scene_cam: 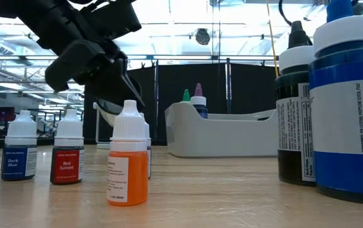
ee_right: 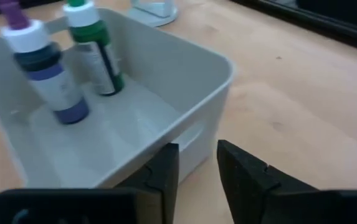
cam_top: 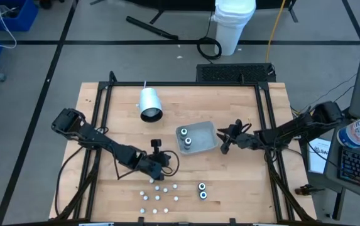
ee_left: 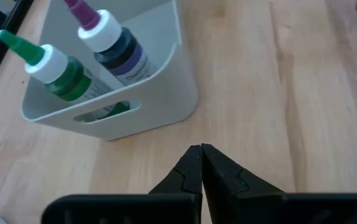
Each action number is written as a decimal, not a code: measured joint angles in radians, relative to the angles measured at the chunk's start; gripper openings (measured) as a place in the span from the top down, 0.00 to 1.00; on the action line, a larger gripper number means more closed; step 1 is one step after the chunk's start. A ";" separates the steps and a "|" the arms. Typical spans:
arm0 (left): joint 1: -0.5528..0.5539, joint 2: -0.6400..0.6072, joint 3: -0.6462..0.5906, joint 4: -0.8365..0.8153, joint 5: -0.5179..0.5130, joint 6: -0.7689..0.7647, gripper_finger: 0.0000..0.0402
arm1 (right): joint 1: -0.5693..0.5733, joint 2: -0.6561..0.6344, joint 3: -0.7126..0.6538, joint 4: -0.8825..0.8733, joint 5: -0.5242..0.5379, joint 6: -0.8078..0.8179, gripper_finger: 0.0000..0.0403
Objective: Pick & Place food coloring
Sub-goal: Adjust the white bin
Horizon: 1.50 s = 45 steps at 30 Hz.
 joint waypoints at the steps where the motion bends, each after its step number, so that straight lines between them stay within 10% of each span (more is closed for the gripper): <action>1: 0.000 0.000 0.000 0.000 -0.002 -0.001 0.98 | 0.015 0.000 0.000 -0.003 0.004 0.009 0.77; 15: 0.000 0.000 0.000 0.001 -0.002 -0.008 0.95 | 0.146 0.030 0.001 -0.057 0.115 0.144 0.80; 45: 0.000 0.000 0.000 -0.025 -0.009 0.003 0.94 | 0.201 0.146 0.001 0.150 0.004 0.120 0.81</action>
